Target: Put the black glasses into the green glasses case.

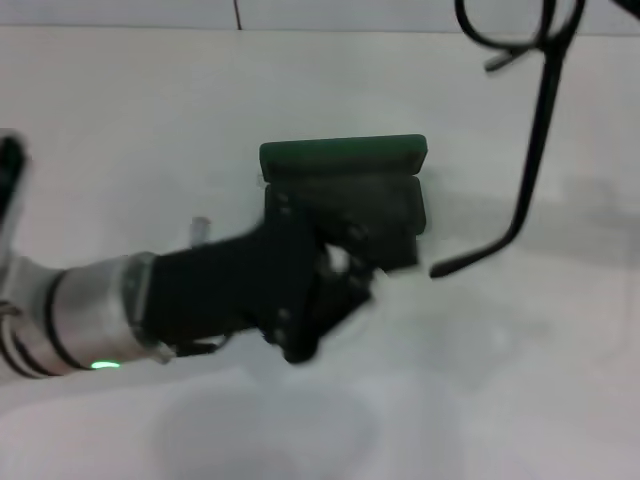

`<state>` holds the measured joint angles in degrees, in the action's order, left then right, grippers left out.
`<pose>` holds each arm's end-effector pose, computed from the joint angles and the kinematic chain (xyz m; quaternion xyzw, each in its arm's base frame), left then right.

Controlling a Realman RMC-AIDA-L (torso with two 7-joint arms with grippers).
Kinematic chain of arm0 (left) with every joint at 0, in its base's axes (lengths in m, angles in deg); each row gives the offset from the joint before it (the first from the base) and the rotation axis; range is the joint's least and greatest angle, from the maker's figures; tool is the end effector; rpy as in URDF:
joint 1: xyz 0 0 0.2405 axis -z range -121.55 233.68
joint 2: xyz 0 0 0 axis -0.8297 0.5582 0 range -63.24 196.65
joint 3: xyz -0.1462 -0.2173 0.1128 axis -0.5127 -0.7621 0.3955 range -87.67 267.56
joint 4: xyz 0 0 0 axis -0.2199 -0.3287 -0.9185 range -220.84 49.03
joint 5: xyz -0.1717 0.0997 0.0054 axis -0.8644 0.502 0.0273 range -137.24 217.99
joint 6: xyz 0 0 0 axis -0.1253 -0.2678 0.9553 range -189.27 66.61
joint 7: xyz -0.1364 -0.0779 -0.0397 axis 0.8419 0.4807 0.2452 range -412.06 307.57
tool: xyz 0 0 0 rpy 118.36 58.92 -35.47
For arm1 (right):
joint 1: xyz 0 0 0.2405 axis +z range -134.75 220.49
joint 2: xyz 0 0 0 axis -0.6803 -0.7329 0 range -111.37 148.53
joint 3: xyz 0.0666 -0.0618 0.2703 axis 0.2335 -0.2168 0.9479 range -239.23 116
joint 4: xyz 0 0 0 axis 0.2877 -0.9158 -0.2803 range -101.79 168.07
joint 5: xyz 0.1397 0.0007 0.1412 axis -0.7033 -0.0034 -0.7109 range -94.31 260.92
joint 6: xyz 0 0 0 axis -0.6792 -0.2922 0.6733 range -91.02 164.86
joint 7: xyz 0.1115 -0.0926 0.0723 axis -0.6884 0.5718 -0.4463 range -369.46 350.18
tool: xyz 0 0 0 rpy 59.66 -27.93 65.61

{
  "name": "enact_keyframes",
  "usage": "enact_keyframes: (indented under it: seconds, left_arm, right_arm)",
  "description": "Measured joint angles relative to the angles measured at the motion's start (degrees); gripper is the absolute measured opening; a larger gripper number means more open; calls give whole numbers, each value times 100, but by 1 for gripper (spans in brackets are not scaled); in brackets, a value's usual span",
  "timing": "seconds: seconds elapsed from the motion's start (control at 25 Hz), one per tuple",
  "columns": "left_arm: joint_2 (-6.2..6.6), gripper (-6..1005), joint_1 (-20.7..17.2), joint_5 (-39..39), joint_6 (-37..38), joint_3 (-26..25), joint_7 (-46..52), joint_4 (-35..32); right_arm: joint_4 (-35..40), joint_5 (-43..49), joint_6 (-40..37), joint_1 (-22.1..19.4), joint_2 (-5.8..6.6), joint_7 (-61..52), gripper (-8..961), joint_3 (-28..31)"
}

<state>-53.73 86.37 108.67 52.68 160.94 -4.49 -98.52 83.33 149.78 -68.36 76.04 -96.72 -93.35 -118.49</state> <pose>-0.1928 0.2547 -0.0524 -0.8316 -0.0364 -0.5541 0.0031 0.1274 0.3366 0.0668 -0.8510 -0.0224 0.5235 0.0361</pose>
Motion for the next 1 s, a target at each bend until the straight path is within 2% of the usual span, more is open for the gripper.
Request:
enact_keyframes:
  seconds: [0.2, 0.24, 0.36, 0.4, 0.44, 0.52, 0.72, 1.0]
  left_arm:
    - [-27, 25, 378, -220, 11, 960, -146, -23]
    - [-28, 25, 388, -551, 24, 1271, -176, -61]
    - [-30, 24, 314, -1222, 42, 1682, -231, -122]
    - [-27, 24, 268, -1434, 47, 1755, -242, -128]
    - [-27, 24, 222, -1578, 47, 1771, -242, -131]
    - [-24, 24, 101, -1964, 39, 1786, -239, -132]
    - [-16, 25, -48, -2536, -105, 1776, -198, -62]
    - [3, 25, -93, -2792, -374, 1755, -36, -41]
  right_arm:
    - [-409, -24, 375, 477, -59, 563, 33, -139]
    - [-659, -26, 502, 605, -62, 744, 33, -244]
    - [-1392, -15, 801, 919, -63, 1218, 33, -573]
    - [-1392, -15, 801, 919, -63, 1218, 33, -573]
    - [-1861, -8, 953, 1097, -63, 1510, 33, -893]
    - [-1978, -7, 1067, 1125, -67, 1607, 33, -1137]
    - [-2008, -11, 1503, 1095, -86, 1709, 33, -1825]
    - [-1986, -7, 1781, 1095, -89, 1728, 33, -2309]
